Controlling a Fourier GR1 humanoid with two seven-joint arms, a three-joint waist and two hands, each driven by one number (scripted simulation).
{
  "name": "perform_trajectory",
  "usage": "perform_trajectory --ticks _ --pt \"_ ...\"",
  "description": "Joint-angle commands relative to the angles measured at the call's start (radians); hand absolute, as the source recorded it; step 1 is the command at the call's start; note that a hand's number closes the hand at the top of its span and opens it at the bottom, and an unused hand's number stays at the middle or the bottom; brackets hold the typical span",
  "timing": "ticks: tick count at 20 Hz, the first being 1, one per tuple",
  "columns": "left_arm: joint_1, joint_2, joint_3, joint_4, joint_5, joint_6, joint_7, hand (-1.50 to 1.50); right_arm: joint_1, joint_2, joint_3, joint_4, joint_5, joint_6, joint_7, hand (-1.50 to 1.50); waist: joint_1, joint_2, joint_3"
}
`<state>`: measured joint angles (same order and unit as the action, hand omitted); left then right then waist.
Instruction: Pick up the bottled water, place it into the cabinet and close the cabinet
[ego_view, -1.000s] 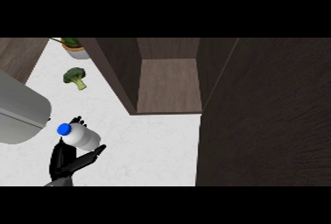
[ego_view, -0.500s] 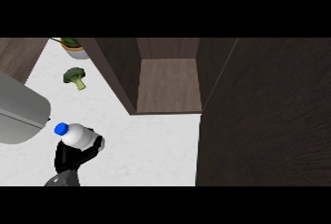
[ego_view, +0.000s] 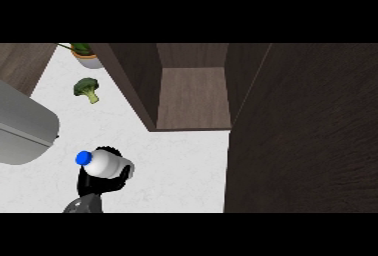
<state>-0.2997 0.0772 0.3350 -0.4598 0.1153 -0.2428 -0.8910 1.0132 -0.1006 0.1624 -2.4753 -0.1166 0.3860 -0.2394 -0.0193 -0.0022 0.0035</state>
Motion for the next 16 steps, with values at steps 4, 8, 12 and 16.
perform_trajectory --ticks 4,8,12,16 --pt "0.011 -0.075 -0.119 -0.045 0.038 -0.069 -0.015 1.50 0.008 0.022 0.046 -0.103 -0.017 -0.029 0.067 -1.50 0.008 -0.002 -0.004" --pt "-0.048 -0.076 -0.210 -0.074 0.165 -0.039 0.090 1.50 0.009 0.006 0.017 -0.053 -0.059 -0.002 0.037 -1.50 0.003 -0.002 -0.004" --pt "-0.050 -0.077 -0.316 -0.187 0.252 0.067 0.167 1.50 0.001 -0.006 0.014 -0.104 -0.072 -0.001 0.078 -1.50 0.008 -0.003 -0.003" --pt "-0.036 -0.077 -0.490 -0.334 0.356 0.183 0.267 1.50 -0.007 0.017 0.035 -0.069 -0.025 -0.022 0.063 -1.50 0.006 -0.004 -0.003"
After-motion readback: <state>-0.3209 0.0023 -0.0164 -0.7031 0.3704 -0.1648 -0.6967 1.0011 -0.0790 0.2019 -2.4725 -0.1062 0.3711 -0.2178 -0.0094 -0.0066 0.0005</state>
